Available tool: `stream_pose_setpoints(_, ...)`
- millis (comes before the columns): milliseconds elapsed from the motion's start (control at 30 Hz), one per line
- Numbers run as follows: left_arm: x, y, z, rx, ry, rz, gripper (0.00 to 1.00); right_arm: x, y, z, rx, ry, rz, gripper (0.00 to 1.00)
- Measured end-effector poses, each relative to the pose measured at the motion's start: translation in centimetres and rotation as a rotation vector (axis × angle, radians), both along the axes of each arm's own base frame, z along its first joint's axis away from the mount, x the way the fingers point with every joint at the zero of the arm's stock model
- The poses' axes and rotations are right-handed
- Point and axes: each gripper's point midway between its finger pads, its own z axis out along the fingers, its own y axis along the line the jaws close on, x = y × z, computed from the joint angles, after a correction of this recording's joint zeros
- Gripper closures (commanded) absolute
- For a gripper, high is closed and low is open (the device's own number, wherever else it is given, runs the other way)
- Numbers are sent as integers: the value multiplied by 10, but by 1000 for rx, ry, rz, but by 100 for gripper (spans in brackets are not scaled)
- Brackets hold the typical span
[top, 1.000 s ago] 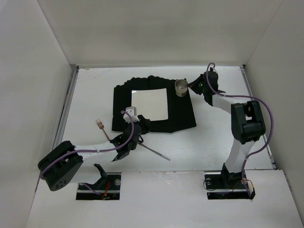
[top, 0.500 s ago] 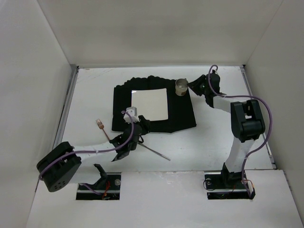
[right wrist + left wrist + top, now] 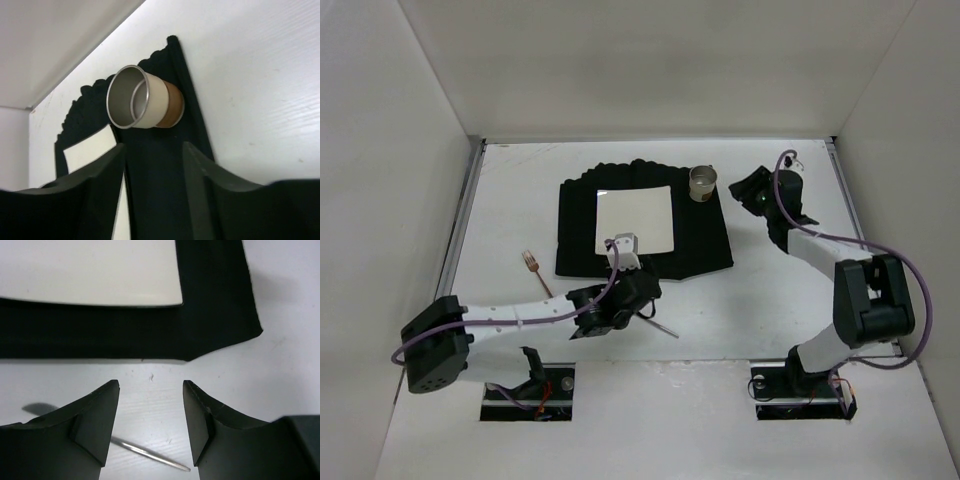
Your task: Set the dinner table for one person
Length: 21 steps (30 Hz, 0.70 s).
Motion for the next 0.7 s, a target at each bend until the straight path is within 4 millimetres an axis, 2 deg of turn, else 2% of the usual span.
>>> stream_pose_setpoints(100,-13,-2,-21,40,88,32,49,-23,-3,-1,-37,-2,-15,76)
stream_pose_setpoints(133,-18,0,-30,60,119,45,50,-33,-1,-2,-46,1,-13,78)
stream_pose_setpoints(233,-32,5,-55,110,209,76,52,-57,7,-2,-63,1,7,78)
stream_pose_setpoints(333,-45,2,-67,114,300,106,53,-76,17,4,-79,-14,38,71)
stream_pose_setpoints(567,-69,-25,-68,15,484,168,54,-94,17,14,-101,-56,44,69)
stream_pose_setpoints(700,-78,-28,-69,-37,559,219,56,-102,13,18,-101,-70,36,68)
